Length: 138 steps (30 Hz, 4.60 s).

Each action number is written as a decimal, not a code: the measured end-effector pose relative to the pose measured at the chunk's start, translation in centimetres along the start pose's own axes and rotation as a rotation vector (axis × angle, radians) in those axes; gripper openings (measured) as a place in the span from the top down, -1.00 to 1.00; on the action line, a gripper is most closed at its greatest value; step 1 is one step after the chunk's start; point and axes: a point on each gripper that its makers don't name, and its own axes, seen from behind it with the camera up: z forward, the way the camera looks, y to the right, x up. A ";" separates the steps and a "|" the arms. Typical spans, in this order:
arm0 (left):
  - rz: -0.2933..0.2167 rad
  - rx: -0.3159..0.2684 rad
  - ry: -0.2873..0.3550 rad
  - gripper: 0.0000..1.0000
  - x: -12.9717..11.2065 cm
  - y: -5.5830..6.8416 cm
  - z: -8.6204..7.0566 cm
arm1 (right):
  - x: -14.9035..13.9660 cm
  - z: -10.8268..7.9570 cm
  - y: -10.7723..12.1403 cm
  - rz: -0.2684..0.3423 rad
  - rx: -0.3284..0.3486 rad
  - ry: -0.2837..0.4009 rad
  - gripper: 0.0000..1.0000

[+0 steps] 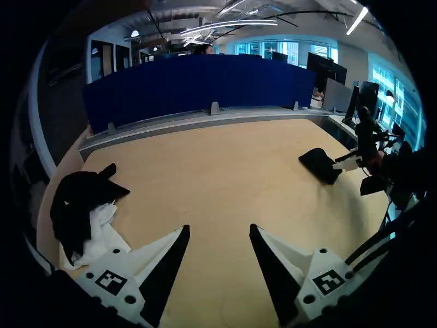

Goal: Fold towel

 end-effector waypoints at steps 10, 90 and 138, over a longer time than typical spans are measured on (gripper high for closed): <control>-0.002 0.004 -0.010 -0.61 -0.5 -0.3 -0.2 | -2.7 1.8 0.6 0.029 -0.035 -0.038 -1.00; -0.055 0.022 0.105 -0.61 0.9 -3.9 -1.0 | 5.6 -7.8 -6.2 0.165 -0.090 0.263 -1.00; -0.110 0.280 0.597 -0.60 4.9 -12.4 -1.7 | 11.7 -18.2 -16.0 0.311 -0.219 0.658 -1.00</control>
